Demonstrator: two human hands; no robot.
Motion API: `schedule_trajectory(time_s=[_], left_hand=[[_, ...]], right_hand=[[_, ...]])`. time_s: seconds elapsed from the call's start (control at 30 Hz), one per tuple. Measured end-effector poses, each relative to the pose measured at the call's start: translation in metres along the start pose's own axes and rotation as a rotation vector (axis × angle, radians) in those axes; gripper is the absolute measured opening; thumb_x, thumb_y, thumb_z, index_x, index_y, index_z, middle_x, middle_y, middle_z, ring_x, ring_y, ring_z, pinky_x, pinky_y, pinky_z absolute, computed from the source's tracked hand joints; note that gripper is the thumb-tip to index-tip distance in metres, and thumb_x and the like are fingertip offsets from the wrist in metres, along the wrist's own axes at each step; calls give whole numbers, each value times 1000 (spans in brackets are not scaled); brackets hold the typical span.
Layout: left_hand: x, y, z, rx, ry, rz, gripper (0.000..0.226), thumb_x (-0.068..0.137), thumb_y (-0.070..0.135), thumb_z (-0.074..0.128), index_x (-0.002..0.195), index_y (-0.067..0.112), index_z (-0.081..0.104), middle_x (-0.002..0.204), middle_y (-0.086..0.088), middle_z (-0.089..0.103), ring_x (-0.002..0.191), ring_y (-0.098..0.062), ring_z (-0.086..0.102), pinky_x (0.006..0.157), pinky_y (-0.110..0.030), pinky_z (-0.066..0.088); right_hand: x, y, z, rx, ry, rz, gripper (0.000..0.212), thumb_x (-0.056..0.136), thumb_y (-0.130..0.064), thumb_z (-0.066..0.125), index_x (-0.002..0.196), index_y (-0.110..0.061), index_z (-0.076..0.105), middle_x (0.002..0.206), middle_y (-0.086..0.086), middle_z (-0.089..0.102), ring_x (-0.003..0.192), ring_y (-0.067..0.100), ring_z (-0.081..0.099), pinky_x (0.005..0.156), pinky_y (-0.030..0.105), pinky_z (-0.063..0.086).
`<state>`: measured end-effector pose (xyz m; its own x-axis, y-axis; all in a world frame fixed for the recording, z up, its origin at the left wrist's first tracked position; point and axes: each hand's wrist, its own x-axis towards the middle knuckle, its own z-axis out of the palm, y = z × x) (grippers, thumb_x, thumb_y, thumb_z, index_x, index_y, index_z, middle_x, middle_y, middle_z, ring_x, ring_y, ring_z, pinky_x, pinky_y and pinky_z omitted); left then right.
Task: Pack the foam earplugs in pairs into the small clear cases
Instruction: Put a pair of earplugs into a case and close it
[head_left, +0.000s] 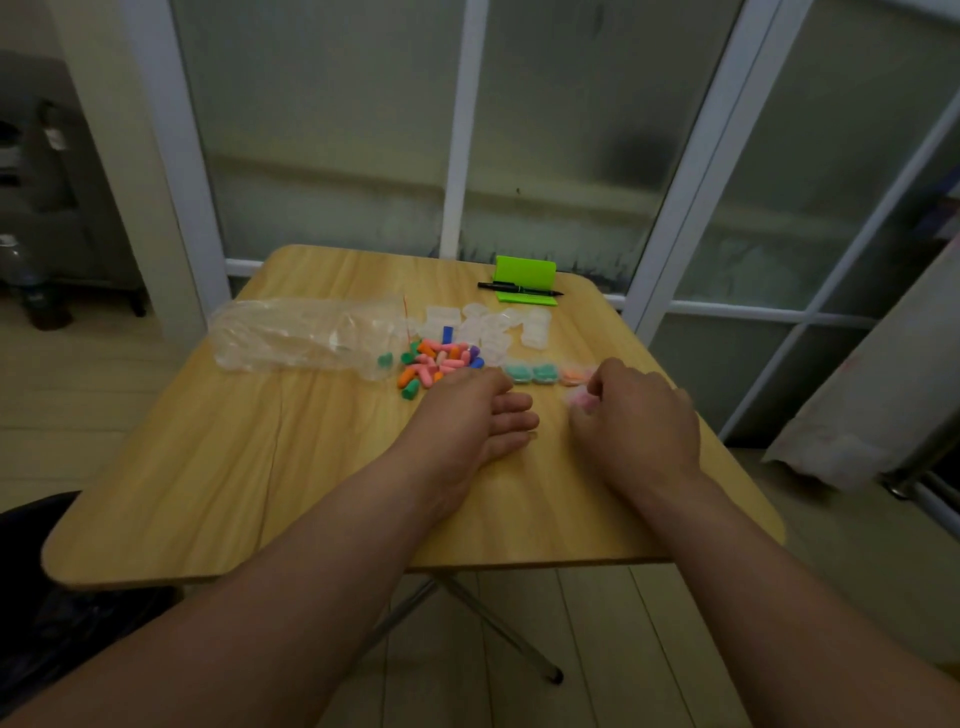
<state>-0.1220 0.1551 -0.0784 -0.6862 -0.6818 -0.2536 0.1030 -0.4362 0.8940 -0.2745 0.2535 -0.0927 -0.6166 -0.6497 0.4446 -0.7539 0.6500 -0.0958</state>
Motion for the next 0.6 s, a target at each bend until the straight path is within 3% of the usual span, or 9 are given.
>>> schedule_trajectory(time_s=[0.2, 0.43, 0.6], left_hand=[[4, 3, -4, 8, 6, 17, 24, 103, 19, 57, 123, 7, 64, 106, -15, 77, 97, -30, 78, 84, -41, 65], [8, 6, -10, 7, 24, 18, 19, 102, 19, 58, 117, 10, 66, 100, -12, 77, 81, -24, 74, 69, -33, 64], [11, 10, -17, -4, 52, 25, 22, 101, 17, 59, 122, 10, 65, 95, -11, 75, 79, -23, 73, 73, -36, 64]], right_hand=[[6, -4, 11, -59, 1, -14, 26, 99, -47, 53, 111, -26, 64, 108, 0, 68, 103, 25, 59, 90, 46, 46], [10, -4, 16, -71, -3, 3, 25, 100, -44, 51, 114, -26, 62, 110, 2, 66, 106, 27, 57, 91, 47, 45], [12, -5, 17, -56, -20, 31, 26, 98, -43, 52, 112, -24, 63, 109, 1, 64, 104, 25, 57, 93, 48, 48]])
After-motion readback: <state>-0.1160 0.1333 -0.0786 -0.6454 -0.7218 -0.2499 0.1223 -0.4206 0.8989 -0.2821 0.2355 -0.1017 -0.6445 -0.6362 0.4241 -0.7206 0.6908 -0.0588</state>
